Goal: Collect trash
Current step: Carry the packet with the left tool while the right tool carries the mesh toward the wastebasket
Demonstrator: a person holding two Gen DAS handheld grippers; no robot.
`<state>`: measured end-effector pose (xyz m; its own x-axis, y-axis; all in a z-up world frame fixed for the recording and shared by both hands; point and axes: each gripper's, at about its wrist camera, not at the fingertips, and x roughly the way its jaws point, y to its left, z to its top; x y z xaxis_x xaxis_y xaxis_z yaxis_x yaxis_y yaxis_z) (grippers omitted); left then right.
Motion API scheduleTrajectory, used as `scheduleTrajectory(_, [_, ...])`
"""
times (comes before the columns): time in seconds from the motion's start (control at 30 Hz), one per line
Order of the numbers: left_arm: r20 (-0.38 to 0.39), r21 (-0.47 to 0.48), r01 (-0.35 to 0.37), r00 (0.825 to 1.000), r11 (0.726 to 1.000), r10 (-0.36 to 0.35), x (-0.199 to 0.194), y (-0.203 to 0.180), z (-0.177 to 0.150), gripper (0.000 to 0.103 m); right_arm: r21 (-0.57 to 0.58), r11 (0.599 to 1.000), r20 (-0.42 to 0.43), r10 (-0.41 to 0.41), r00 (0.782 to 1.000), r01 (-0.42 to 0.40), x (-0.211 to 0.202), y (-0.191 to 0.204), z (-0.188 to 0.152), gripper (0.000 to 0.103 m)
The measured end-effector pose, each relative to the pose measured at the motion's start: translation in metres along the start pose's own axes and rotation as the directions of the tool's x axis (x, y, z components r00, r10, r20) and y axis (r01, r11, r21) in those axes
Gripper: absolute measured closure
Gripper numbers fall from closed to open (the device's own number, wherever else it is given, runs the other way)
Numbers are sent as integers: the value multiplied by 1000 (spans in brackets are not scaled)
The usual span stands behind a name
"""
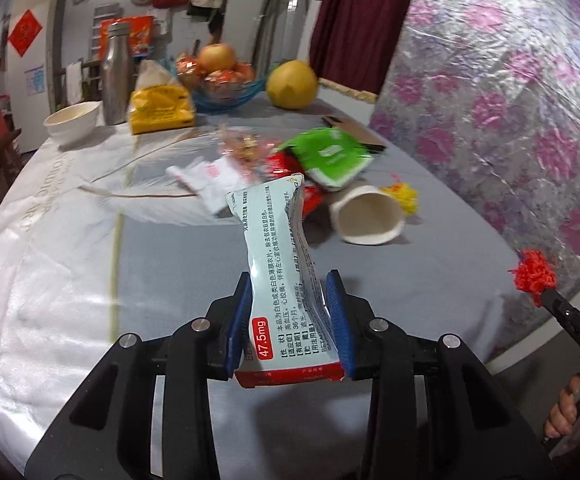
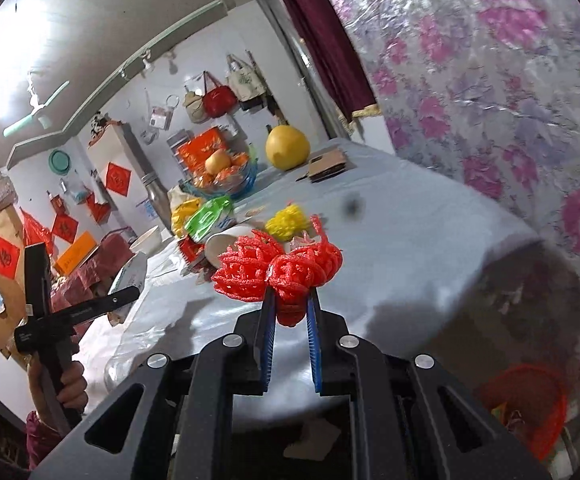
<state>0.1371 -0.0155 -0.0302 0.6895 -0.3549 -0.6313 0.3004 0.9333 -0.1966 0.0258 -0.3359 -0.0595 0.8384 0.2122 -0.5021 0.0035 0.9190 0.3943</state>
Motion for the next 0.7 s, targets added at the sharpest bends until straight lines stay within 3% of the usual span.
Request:
scheduleTrajectory(0.4, [-40,153,109,994,982,-105,15,-96,0,65,34,992,62,-121,991,119,-55,-63,-5,88])
scheduleTrajectory(0.7, [-125,286,222,973,932,-193,40,-184,-16,65,59,973,57,-227,972,223,-85,-110,-20,87])
